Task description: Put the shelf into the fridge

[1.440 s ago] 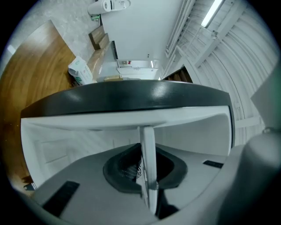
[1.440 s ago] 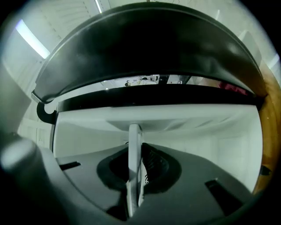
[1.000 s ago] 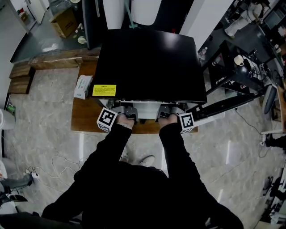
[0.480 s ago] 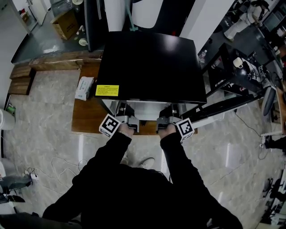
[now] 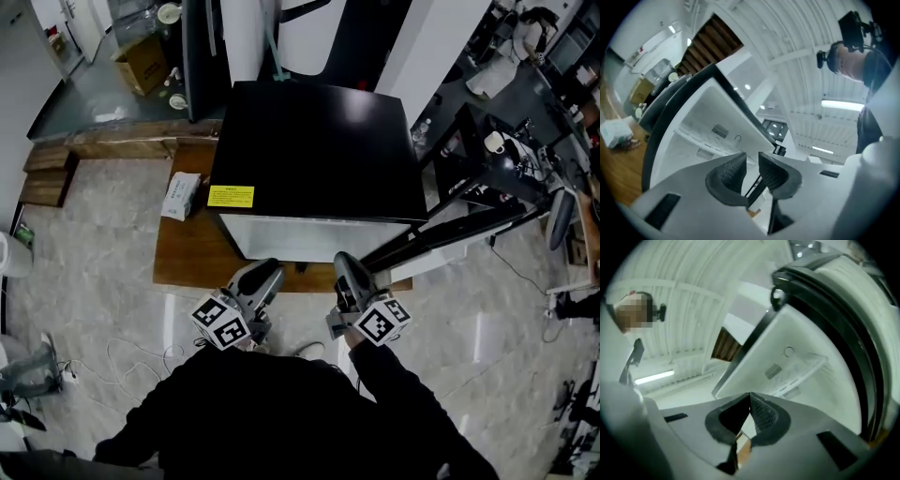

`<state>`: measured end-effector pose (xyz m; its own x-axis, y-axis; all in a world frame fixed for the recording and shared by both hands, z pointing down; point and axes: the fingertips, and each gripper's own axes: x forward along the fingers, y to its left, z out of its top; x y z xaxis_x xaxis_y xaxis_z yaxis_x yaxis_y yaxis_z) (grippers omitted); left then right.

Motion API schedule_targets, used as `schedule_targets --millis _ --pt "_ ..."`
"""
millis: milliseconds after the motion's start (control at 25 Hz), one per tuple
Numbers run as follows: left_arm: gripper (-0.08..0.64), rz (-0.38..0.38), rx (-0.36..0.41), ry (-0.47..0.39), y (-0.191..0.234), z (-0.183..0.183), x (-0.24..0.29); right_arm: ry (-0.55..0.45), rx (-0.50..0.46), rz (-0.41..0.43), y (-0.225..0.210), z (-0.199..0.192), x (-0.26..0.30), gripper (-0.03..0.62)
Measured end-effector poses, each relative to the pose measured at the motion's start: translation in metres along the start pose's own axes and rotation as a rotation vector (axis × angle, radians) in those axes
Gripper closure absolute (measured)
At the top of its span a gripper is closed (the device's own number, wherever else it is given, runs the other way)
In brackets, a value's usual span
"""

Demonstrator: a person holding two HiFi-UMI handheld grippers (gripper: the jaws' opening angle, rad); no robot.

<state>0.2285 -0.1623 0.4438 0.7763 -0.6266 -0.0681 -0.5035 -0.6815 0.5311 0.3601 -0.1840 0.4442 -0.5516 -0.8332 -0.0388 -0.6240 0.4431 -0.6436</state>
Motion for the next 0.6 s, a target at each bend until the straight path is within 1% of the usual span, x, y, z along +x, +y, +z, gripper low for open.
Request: schedule_targets --millis 80,160,240,320,440,600 --pt "0.493 -0.028 0.121 0.050 -0.026 0.005 -0.006 0.057 -0.165 0.082 0.034 -0.004 -0.006 0.586" --pt "0.529 -0.038 0.197 0.090 -0.044 0.004 -0.012 0.092 -0.306 0.142 0.062 -0.010 -0.013 0.586" --pt "0.554 -0.039 0.261 0.123 -0.053 -0.002 -0.017 0.120 -0.408 0.175 0.078 -0.019 -0.018 0.586" --pt "0.554 -0.038 0.307 0.149 -0.056 -0.009 -0.020 0.155 -0.451 0.185 0.082 -0.032 -0.020 0.588" --pt "0.554 -0.026 0.308 0.161 -0.058 -0.013 -0.022 0.177 -0.444 0.177 0.079 -0.046 -0.022 0.588" --pt "0.555 -0.021 0.316 0.161 -0.055 -0.015 -0.025 0.165 -0.449 0.168 0.080 -0.052 -0.025 0.588"
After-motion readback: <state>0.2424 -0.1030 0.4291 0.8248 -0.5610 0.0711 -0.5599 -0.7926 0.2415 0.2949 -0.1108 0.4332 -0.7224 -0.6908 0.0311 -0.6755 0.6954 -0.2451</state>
